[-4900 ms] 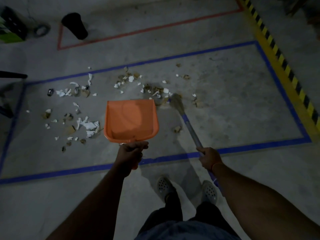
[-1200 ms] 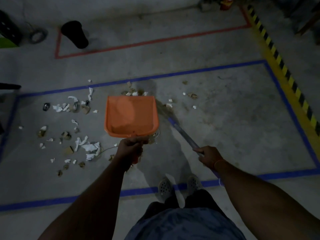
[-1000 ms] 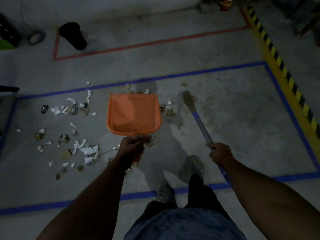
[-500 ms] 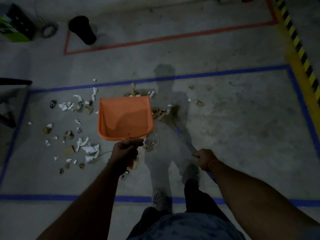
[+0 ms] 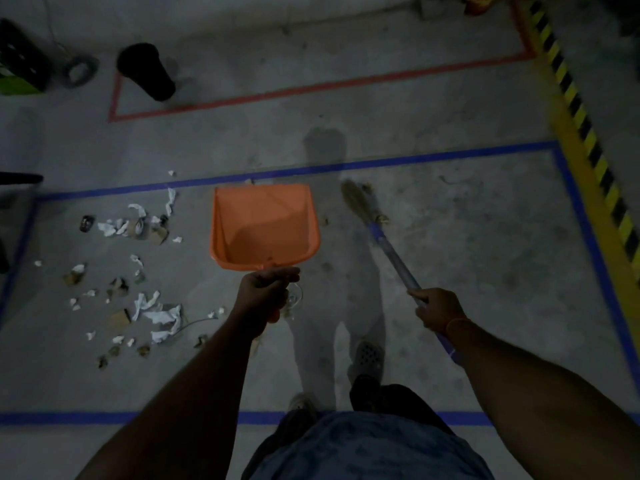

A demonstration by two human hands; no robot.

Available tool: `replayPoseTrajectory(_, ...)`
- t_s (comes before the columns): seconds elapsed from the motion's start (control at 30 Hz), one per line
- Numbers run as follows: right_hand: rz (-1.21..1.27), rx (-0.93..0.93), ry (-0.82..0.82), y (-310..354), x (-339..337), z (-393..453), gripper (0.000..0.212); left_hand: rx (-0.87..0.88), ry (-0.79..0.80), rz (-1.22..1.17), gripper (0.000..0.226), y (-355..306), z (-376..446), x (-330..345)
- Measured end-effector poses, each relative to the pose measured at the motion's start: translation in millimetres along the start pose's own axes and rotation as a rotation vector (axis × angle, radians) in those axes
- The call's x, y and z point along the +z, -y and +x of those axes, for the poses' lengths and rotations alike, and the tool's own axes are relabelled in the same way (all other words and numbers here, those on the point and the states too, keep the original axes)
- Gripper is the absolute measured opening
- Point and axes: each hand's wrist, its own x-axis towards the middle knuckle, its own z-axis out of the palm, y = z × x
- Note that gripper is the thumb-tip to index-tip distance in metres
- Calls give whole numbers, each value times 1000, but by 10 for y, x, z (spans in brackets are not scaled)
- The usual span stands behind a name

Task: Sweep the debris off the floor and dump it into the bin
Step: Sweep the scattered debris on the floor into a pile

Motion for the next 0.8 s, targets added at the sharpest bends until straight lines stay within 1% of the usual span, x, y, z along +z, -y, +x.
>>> replayPoseTrajectory(0.13,45,126,-67,-222,-169,109,48,7,4,-16,24,-80,53,98)
replayPoseTrajectory(0.27,15,173,6,-216,-174,225,47,12,-10,-38,24,-104,47,82)
replayPoseTrajectory(0.33,-65,139,73,-91,-113,279,47,22,-42,-37,25,-104,47,53)
replayPoseTrajectory(0.4,-148,91,175,106,-24,318,48,26,-75,-17,25,-98,40,12)
replayPoseTrajectory(0.47,-243,0,263,324,52,377,48,13,-83,-8,25,-83,27,-43)
replayPoseTrajectory(0.53,-282,-74,313,490,98,443,49,-1,-96,-16,24,-77,27,-87)
replayPoseTrajectory(0.57,-293,-99,328,553,103,465,50,-9,-111,-21,24,-76,35,-104)
replayPoseTrajectory(0.67,-197,-153,335,624,76,457,52,-30,-141,-42,23,-85,69,-141)
replayPoseTrajectory(0.8,-148,-210,276,574,19,446,49,-22,-151,-46,23,-106,193,-256)
